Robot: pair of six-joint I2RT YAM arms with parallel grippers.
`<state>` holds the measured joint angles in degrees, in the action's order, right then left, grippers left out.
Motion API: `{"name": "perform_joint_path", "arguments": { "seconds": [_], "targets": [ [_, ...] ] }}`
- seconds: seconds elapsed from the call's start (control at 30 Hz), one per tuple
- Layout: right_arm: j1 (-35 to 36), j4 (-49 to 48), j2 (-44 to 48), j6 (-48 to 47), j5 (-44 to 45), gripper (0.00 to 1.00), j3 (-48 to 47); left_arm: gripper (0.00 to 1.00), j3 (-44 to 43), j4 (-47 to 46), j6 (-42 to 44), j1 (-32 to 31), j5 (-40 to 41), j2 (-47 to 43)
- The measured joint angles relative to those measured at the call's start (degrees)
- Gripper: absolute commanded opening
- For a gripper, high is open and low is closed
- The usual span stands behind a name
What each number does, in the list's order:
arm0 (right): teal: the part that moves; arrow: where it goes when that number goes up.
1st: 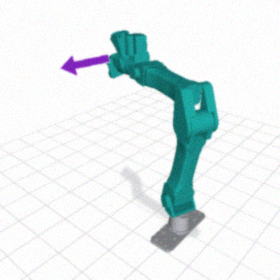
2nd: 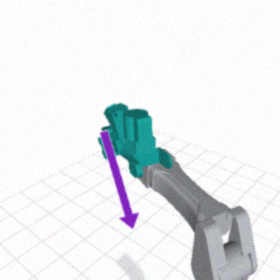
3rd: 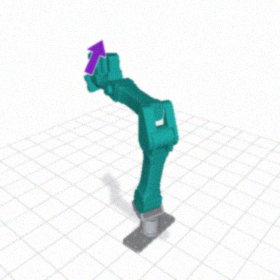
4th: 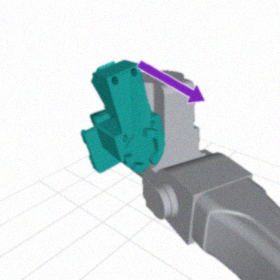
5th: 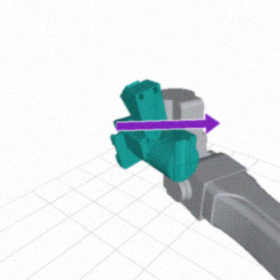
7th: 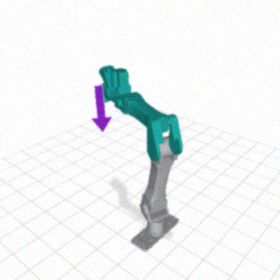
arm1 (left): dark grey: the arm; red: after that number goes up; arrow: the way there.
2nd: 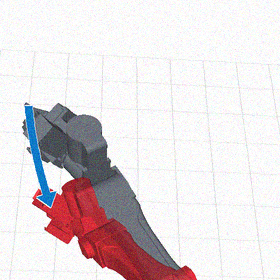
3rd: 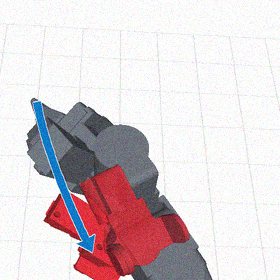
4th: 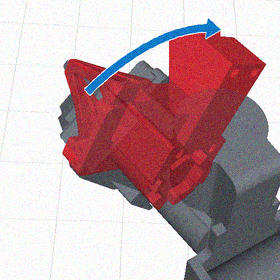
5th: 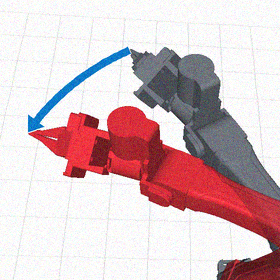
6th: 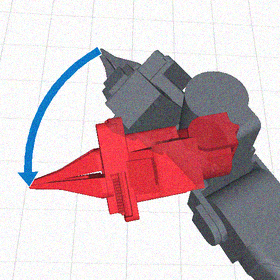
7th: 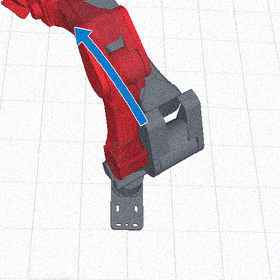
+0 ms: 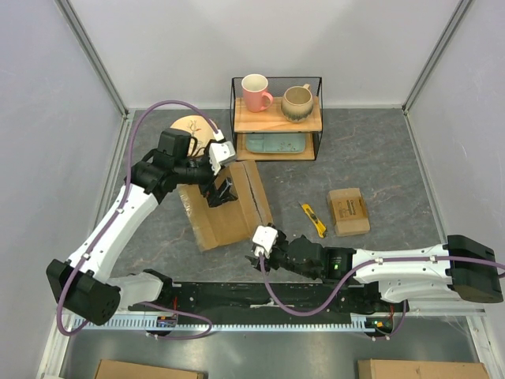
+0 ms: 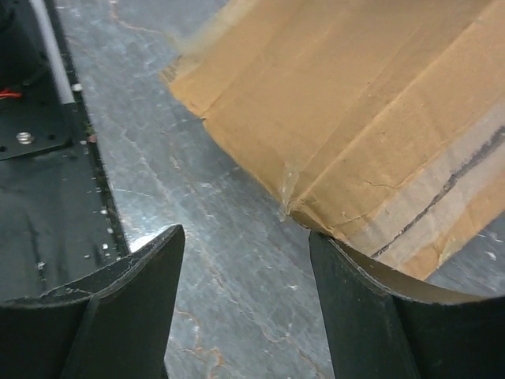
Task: Unpack the express box
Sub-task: Pour the product at the center of the board, then place the express box at the center of the board.
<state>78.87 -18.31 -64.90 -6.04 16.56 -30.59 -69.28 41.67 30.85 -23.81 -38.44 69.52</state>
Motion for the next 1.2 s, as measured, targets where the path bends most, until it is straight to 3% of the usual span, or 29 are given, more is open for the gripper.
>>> {"name": "perform_joint_path", "arguments": {
  "seconds": [0.2, 0.43, 0.57, 0.77, 1.1, 1.2],
  "targets": [
    [0.00, 0.35, 0.02, -3.15, 5.18, 0.75, -0.57, 1.00, -1.77, -0.02, -0.04, -0.24, 1.75, 0.87],
    [-3.02, 6.25, 0.87, -6.43, 7.96, 0.75, -9.90, 1.00, -21.57, 3.30, -0.04, -3.21, 1.66, 8.39],
    [-3.37, 8.85, 2.80, -6.75, 7.26, 0.75, -13.97, 1.00, -28.02, 2.25, -0.04, -4.59, -1.42, 8.39],
    [-4.13, 13.38, 4.20, -5.25, 7.08, 0.76, -14.49, 1.00, -25.99, 1.42, 0.74, -4.98, -3.26, 6.82],
    [-9.51, 21.81, 4.31, 2.32, 7.52, 0.76, -10.73, 1.00, -10.40, 1.60, 3.23, -2.89, 2.54, 11.08],
    [-11.98, 21.51, 4.04, 2.91, 9.40, 0.84, -10.75, 0.99, -9.11, 7.13, 3.19, 0.37, 1.60, 11.06]
  ]
}}
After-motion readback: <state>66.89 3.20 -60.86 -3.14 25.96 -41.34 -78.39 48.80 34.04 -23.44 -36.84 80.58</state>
